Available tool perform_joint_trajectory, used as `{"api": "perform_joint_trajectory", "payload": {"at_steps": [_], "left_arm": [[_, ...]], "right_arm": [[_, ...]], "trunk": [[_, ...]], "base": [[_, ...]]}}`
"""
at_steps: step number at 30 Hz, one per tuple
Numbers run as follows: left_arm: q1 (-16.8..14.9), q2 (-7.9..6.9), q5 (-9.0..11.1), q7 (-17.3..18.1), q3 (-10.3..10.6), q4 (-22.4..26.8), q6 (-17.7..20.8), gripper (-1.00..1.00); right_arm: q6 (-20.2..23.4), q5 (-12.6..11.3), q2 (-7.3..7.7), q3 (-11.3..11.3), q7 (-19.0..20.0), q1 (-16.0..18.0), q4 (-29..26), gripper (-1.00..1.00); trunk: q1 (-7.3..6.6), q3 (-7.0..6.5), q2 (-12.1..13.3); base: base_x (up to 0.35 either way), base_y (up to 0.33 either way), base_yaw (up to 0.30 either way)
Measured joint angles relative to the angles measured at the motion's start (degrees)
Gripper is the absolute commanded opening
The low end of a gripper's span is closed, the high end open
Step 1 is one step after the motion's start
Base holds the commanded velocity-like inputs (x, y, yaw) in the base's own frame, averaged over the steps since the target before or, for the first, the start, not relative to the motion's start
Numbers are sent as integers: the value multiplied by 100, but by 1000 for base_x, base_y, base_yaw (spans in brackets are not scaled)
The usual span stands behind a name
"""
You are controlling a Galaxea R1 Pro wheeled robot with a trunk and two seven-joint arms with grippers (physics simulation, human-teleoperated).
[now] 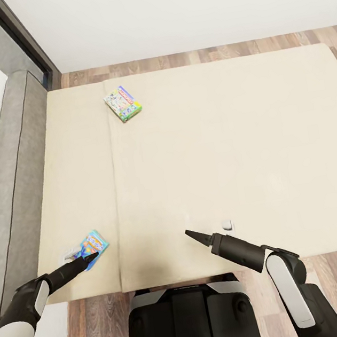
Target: Put all the toys in the child's room - the three board games (two on the bed and one on the table), the two jigsaw puzzles on the table, and the tennis ball on the table - inside the toy box on the table in the child's room.
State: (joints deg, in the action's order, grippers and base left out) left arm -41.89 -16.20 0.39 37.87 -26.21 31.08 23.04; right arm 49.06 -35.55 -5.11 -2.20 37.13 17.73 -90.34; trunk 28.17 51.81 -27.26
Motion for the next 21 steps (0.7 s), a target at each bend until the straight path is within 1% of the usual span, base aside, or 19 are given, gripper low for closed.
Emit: {"api": "perform_joint_trajectory", "payload": {"at_steps": [11,16,21], "left_arm": [[0,0,1,0,-3,1,1,100],[-1,0,0,0,-4,-2,-1,100],[0,0,0,0,-5,0,0,100]], "right_arm": [[0,-1,-1,5,0,0,0,100],[0,0,-2,4,0,0,-1,100],[0,0,-1,5,0,0,0,100]], "trunk": [[0,0,0],[0,0,0],[0,0,0]], "base": [[-1,-12,0],[0,-170,0],[0,-68,0]]}}
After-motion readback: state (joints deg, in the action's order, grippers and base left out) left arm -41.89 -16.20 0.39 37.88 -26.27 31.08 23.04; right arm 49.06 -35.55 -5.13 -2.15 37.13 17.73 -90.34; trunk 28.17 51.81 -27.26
